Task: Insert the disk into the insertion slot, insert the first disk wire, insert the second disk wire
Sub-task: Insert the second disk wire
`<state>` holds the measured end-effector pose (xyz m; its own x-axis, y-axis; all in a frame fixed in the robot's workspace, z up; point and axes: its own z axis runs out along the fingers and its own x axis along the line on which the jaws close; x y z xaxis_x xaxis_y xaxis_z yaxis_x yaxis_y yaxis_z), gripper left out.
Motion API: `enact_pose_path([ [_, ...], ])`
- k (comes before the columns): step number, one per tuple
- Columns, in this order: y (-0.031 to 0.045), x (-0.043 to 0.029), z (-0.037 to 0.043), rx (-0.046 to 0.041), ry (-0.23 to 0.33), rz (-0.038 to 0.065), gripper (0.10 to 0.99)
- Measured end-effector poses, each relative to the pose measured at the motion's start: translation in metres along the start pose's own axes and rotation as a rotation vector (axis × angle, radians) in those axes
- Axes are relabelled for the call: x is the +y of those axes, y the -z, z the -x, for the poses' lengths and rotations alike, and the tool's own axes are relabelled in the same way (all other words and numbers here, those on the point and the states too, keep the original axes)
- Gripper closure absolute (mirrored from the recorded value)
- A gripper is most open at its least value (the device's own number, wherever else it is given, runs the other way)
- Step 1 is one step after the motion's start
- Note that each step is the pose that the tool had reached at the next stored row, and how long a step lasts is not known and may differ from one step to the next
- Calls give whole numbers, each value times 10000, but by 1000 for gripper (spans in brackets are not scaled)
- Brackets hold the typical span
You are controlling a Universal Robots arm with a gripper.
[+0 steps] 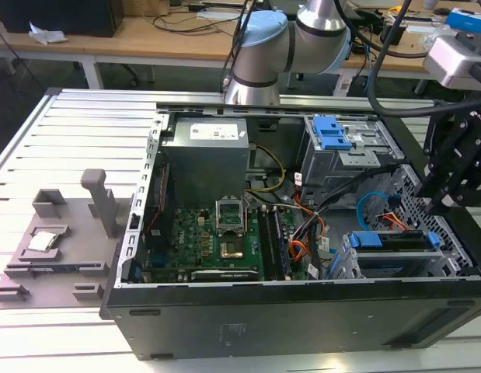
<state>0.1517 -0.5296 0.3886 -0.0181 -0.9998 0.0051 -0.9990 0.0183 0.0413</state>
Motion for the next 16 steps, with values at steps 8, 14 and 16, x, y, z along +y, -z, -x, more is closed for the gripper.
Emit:
enact_pose_path([
  [8,-59,192,127,3,77,-1,725],
  [14,-147,351,131,15,287,-1,725],
  [16,-151,351,130,28,293,-2,725],
])
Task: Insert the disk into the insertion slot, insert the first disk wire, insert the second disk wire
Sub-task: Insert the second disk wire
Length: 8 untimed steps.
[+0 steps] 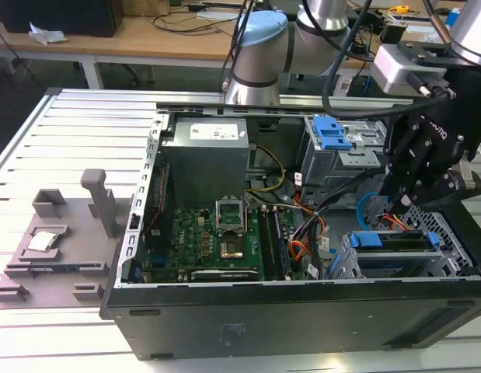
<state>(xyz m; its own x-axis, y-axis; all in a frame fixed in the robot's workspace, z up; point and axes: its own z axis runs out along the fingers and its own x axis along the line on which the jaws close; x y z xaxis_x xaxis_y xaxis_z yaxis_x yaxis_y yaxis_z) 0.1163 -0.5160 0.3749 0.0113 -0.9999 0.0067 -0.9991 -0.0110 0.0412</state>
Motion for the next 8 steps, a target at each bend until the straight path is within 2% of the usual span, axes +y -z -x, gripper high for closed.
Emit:
enact_pose_path([
  [4,-1,1,0,0,-1,0,741],
  [7,-1,0,0,-1,-1,0,925],
  [8,-1,1,0,0,-1,0,925],
])
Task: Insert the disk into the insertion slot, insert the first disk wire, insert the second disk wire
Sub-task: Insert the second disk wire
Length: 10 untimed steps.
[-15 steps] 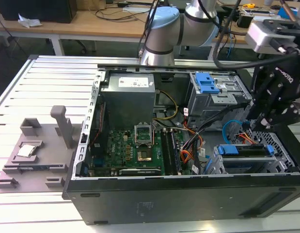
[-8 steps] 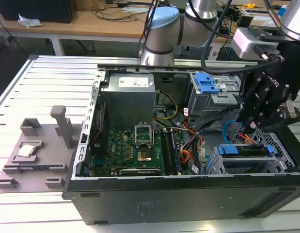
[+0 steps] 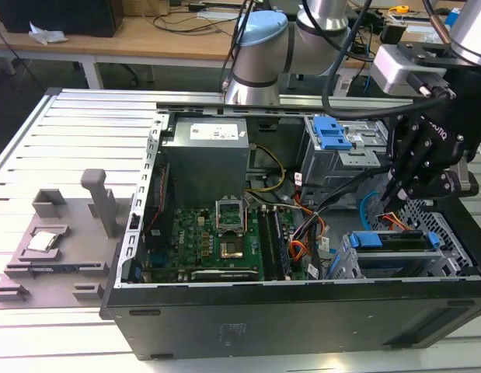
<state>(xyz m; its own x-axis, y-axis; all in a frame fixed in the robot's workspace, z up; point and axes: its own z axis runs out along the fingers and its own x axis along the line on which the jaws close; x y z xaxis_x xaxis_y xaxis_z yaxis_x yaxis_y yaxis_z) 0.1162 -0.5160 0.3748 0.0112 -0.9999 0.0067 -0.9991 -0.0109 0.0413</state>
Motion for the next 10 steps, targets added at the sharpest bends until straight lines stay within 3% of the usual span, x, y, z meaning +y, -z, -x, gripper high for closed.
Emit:
enact_pose_path([
  [5,-2,0,-14,-3,0,-1,925],
  [7,-3,2,-93,1,-2,0,925],
  [8,-44,0,-155,-19,0,-1,925],
  [10,-87,-17,-236,-160,6,-2,925],
])
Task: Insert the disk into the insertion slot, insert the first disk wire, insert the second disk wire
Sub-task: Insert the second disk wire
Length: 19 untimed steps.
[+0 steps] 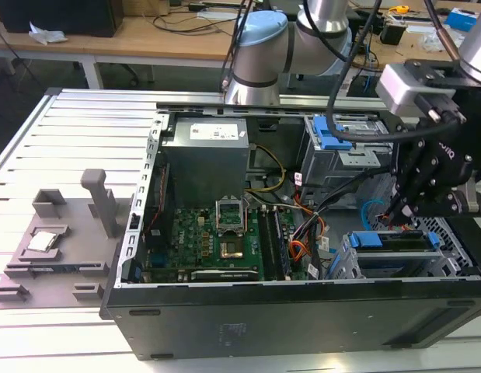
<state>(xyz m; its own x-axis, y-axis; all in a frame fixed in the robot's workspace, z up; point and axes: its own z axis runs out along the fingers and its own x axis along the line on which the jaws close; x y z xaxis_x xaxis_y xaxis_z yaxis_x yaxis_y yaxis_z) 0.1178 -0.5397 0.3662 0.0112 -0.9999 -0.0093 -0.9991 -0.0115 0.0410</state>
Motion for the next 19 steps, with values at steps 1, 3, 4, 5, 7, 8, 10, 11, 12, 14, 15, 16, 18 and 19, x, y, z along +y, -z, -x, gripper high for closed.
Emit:
enact_pose_path([
  [1,-19,-14,-25,-52,2,0,925],
  [3,-70,-27,-30,-69,3,0,925],
  [4,-108,-49,-30,-78,4,1,925],
  [5,-129,-77,-29,-80,3,1,925],
  [7,-162,-99,-18,-83,2,1,925],
  [8,-173,-103,-12,-95,4,1,925],
  [10,-182,-105,-4,-110,4,1,925],
  [11,-188,-109,4,-117,5,1,925],
  [12,-192,-111,10,-122,6,0,925],
  [14,-198,-119,18,-125,8,1,925],
  [15,-199,-121,19,-123,8,1,925],
  [16,-203,-125,19,-121,10,1,925],
  [18,-211,-127,17,-122,13,0,925],
  [19,-218,-127,15,-124,13,1,925],
])
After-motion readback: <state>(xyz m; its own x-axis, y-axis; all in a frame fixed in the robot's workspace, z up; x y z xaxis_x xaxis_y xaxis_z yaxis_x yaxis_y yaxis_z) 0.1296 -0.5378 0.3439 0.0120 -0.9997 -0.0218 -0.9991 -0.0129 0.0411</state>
